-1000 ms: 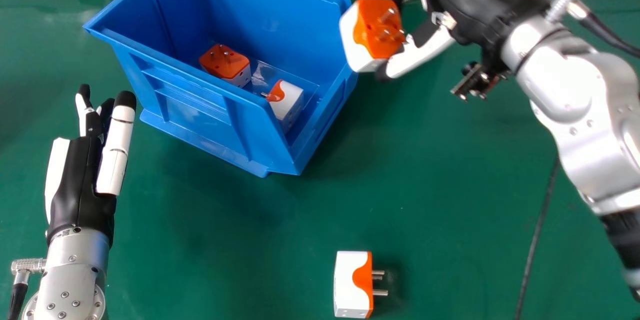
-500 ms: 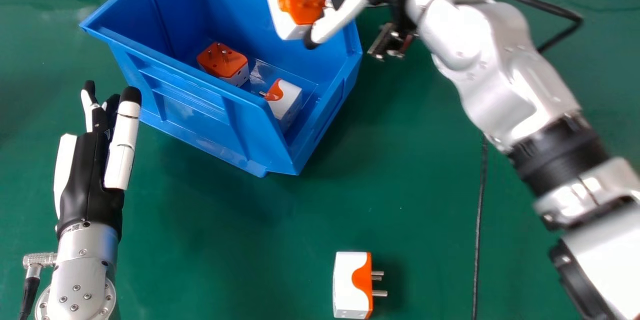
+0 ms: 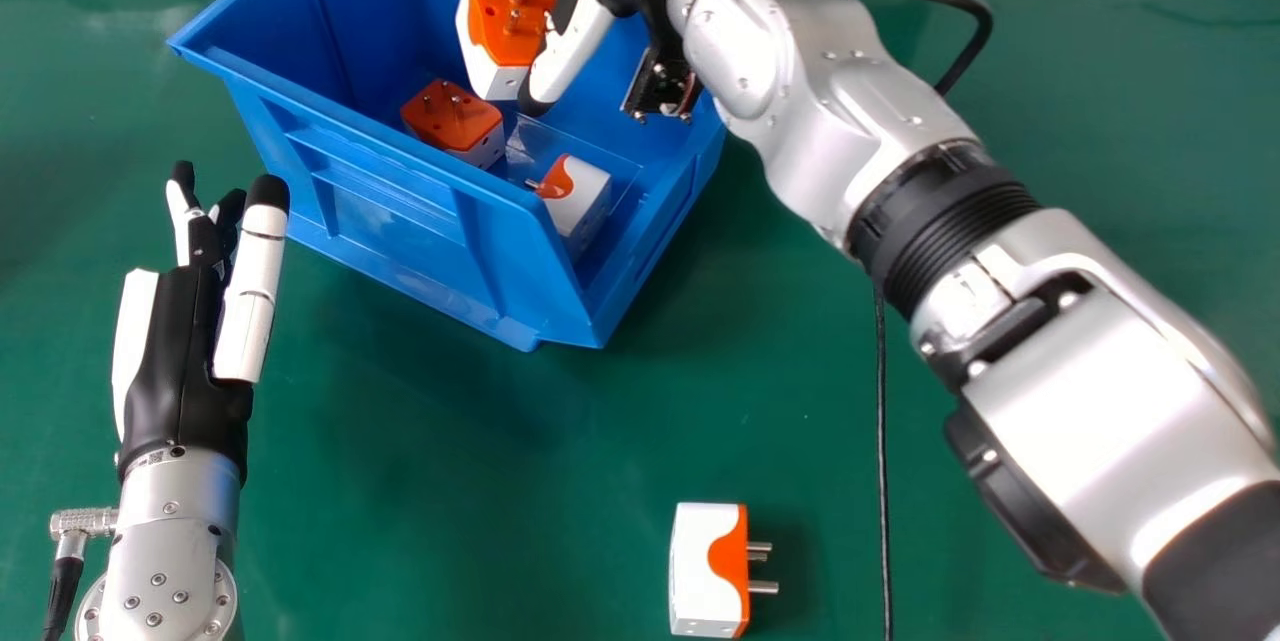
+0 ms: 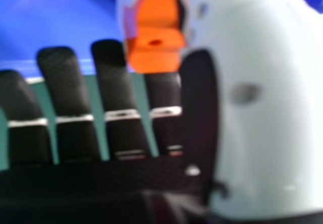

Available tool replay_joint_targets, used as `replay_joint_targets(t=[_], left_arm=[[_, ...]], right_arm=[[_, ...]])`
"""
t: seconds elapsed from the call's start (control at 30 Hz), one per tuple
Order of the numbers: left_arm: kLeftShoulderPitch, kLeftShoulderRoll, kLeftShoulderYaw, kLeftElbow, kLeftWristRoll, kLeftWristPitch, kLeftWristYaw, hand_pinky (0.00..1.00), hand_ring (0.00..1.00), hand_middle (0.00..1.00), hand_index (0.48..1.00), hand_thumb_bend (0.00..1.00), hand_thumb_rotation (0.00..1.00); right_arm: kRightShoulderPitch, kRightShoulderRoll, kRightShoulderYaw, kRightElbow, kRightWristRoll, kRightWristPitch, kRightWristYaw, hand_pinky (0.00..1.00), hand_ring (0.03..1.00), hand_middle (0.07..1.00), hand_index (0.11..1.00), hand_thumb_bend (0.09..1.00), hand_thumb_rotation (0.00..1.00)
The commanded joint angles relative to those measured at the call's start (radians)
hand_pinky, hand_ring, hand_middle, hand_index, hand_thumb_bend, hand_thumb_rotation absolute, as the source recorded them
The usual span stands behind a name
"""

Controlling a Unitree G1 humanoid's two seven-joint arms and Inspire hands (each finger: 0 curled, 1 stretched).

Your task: Pick all objects and put in blue box

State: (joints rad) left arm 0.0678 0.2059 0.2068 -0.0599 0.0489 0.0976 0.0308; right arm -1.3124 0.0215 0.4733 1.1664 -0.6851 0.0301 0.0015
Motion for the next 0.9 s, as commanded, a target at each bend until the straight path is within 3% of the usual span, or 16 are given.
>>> replay_joint_targets(t=[0.0, 0.2, 0.37, 0.53, 0.6, 0.63, 0.67, 0.7, 0.73, 0.77, 0.83, 0.87], left_arm=[[0.005, -0.003, -0.006, -0.031, 0.013, -0.005, 0.008, 0.98, 0.99, 0.97, 0.987, 0.54, 1.0], [0.013, -0.007, -0.009, -0.049, 0.009, 0.001, 0.008, 0.98, 0.99, 0.97, 0.986, 0.56, 1.0], [0.02, -0.014, -0.011, -0.07, 0.005, 0.013, 0.008, 0.98, 0.99, 0.97, 0.986, 0.57, 1.0], [0.024, -0.016, -0.011, -0.072, 0.0, 0.002, 0.0, 0.98, 0.99, 0.97, 0.986, 0.57, 1.0], [0.023, -0.015, -0.01, -0.066, 0.002, -0.005, -0.001, 0.99, 0.99, 0.97, 0.987, 0.57, 1.0], [0.022, -0.014, -0.009, -0.063, 0.002, -0.008, -0.002, 0.99, 0.99, 0.97, 0.987, 0.57, 1.0], [0.022, -0.014, -0.008, -0.062, 0.001, -0.009, -0.003, 0.99, 0.99, 0.97, 0.988, 0.57, 1.0], [0.021, -0.014, -0.008, -0.06, 0.0, -0.011, -0.004, 0.99, 0.99, 0.97, 0.988, 0.57, 1.0], [0.019, -0.015, -0.006, -0.056, -0.003, -0.012, -0.005, 0.99, 0.99, 0.97, 0.988, 0.56, 1.0], [0.018, -0.015, -0.005, -0.054, -0.005, -0.012, -0.006, 0.99, 0.99, 0.97, 0.988, 0.56, 1.0], [0.016, -0.016, -0.004, -0.051, -0.007, -0.013, -0.006, 0.99, 0.99, 0.97, 0.989, 0.55, 1.0], [0.016, -0.016, -0.004, -0.054, -0.009, -0.011, -0.006, 0.99, 0.99, 0.97, 0.989, 0.55, 1.0]], right_arm=[[-0.054, 0.006, 0.011, 0.016, -0.01, -0.004, -0.041, 0.16, 0.215, 0.465, 0.477, 0.509, 0.02], [-0.018, 0.018, 0.026, 0.038, -0.002, -0.036, -0.108, 0.09, 0.143, 0.459, 0.478, 0.515, 0.01], [-0.01, 0.031, -0.005, 0.058, 0.049, -0.018, -0.068, 0.09, 0.137, 0.464, 0.479, 0.516, 0.0], [0.001, 0.001, 0.044, 0.036, 0.012, -0.043, -0.026, 0.12, 0.179, 0.468, 0.538, 0.521, 0.0], [0.009, -0.011, 0.049, 0.026, 0.01, -0.064, -0.033, 0.34, 0.45, 0.652, 0.696, 0.576, 0.19], [0.013, -0.014, 0.049, 0.023, 0.01, -0.068, -0.039, 0.34, 0.45, 0.652, 0.696, 0.576, 0.19], [0.015, -0.016, 0.049, 0.021, 0.011, -0.067, -0.042, 0.43, 0.553, 0.721, 0.757, 0.603, 0.27], [0.017, -0.017, 0.047, 0.019, 0.012, -0.065, -0.043, 0.43, 0.553, 0.721, 0.757, 0.603, 0.27], [0.018, -0.018, 0.046, 0.017, 0.013, -0.061, -0.042, 0.51, 0.642, 0.777, 0.805, 0.628, 0.33], [0.019, -0.019, 0.046, 0.015, 0.013, -0.058, -0.042, 0.51, 0.642, 0.777, 0.805, 0.628, 0.33], [0.02, -0.02, 0.047, 0.013, 0.012, -0.054, -0.041, 0.68, 0.817, 0.886, 0.901, 0.684, 0.49], [0.021, -0.021, 0.047, 0.012, 0.012, -0.053, -0.041, 0.72, 0.854, 0.909, 0.921, 0.696, 0.53]])
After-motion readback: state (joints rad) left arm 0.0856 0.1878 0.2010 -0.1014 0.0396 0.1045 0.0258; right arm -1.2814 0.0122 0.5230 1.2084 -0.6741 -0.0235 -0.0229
